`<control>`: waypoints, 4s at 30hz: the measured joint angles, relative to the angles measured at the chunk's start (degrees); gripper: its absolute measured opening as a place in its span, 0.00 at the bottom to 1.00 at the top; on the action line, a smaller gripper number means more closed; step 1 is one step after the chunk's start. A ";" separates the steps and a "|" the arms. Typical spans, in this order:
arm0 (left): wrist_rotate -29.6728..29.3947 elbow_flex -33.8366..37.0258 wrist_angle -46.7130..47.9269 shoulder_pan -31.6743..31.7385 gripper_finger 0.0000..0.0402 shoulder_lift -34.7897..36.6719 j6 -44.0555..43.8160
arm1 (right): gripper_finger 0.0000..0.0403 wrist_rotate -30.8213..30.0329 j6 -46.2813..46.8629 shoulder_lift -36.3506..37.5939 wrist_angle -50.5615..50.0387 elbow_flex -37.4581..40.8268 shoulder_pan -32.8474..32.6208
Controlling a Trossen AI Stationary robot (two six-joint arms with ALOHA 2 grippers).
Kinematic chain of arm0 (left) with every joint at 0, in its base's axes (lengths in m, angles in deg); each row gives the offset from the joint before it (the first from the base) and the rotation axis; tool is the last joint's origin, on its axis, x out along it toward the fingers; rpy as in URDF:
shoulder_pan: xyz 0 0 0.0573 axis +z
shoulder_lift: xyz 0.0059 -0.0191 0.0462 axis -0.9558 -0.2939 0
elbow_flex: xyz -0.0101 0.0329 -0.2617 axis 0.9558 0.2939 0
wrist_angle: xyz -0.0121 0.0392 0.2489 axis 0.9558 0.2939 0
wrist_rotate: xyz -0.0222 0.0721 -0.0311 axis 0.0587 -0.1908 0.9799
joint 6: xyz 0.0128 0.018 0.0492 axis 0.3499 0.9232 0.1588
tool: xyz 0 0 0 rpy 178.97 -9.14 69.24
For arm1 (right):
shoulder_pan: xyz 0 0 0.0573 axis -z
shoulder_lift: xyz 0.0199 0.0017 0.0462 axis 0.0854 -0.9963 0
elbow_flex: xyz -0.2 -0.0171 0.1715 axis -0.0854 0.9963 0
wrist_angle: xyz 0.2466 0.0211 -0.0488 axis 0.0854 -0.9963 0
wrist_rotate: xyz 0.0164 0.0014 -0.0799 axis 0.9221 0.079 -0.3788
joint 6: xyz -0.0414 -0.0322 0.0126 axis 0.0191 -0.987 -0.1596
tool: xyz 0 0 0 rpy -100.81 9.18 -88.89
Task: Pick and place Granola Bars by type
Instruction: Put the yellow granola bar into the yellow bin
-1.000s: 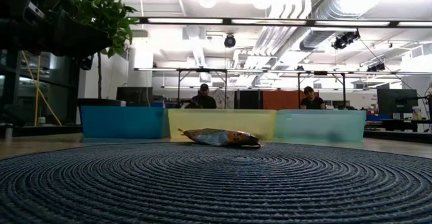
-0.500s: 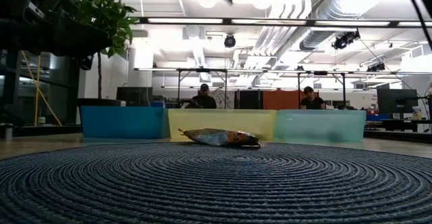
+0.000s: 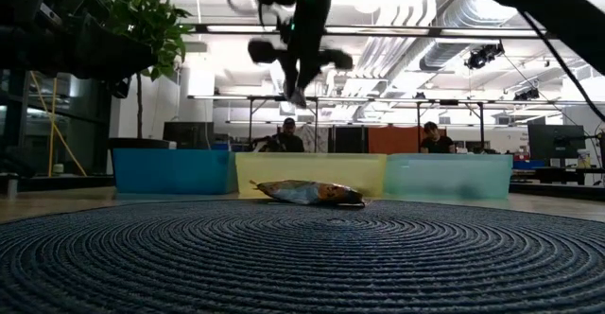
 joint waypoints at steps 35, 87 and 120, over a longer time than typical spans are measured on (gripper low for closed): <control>-0.04 0.01 0.02 0.00 0.21 0.02 0.02 | 0.13 7.59 11.53 -6.54 -9.00 9.64 2.54; -0.02 0.01 0.01 0.00 0.21 0.01 0.00 | 0.51 32.01 -16.75 6.41 -5.71 19.38 -17.69; -0.02 0.00 0.02 0.00 0.21 0.02 0.00 | 0.62 28.98 -5.70 6.40 16.70 41.69 -21.33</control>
